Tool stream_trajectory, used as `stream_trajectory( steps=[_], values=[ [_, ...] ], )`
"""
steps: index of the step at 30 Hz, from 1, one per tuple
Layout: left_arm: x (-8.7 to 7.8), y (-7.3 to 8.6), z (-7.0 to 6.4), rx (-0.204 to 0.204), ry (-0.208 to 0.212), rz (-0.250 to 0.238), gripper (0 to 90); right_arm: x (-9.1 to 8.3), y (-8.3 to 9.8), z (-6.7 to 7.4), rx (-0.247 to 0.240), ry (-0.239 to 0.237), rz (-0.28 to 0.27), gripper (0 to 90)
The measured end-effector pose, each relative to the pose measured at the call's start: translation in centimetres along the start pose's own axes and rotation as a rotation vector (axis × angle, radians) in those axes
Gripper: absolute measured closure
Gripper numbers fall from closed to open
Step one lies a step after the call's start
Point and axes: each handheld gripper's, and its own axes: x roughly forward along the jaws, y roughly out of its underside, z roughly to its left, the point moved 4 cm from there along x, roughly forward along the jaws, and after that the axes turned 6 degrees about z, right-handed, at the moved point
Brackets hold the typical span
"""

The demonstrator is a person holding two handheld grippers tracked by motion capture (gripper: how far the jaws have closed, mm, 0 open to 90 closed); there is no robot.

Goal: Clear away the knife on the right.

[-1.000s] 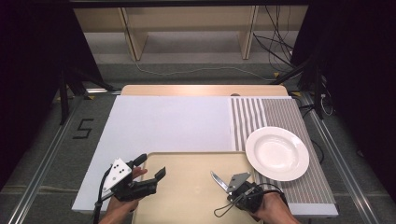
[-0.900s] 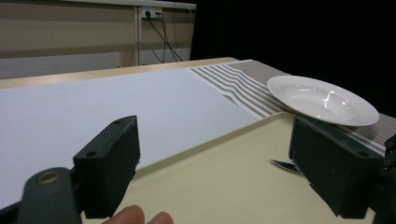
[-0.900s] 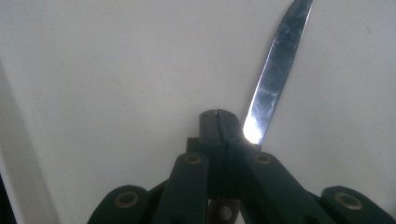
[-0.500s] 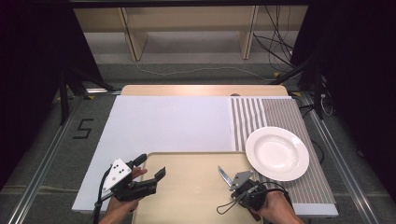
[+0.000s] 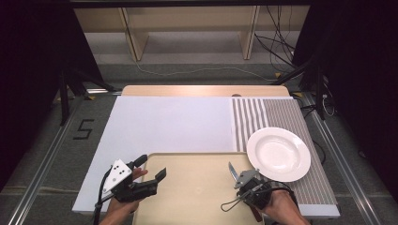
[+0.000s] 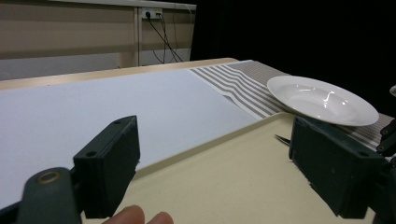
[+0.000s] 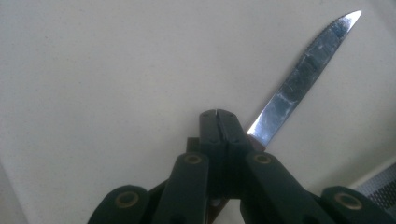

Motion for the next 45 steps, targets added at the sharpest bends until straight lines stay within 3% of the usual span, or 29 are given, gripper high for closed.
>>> stream_trajectory(
  steps=[14,26,32,36,39,45],
  values=[
    [-0.1,0.0,0.0,-0.001,-0.004,-0.001,16.3,-0.4,1.1,-1.7,0.06,0.002,-0.006,90.0],
    [-0.1,0.1,0.1,-0.002,-0.006,0.001,16.3,-0.5,1.5,-2.1,0.066,-0.001,0.004,90.0],
    [-0.1,0.1,0.1,-0.002,-0.006,0.002,16.3,-0.9,1.4,-2.3,0.068,-0.011,-0.039,85.5],
    [-0.1,0.1,0.1,-0.002,-0.006,0.002,16.3,-1.0,1.3,-2.4,0.073,-0.005,-0.058,73.8],
    [-0.1,0.1,0.1,-0.002,-0.006,0.002,16.3,-1.5,1.0,-2.6,0.114,-0.026,-0.098,54.6],
    [-0.1,0.1,0.1,-0.002,-0.005,0.004,16.3,-2.7,0.3,-2.8,0.158,-0.043,-0.242,34.9]
  ],
)
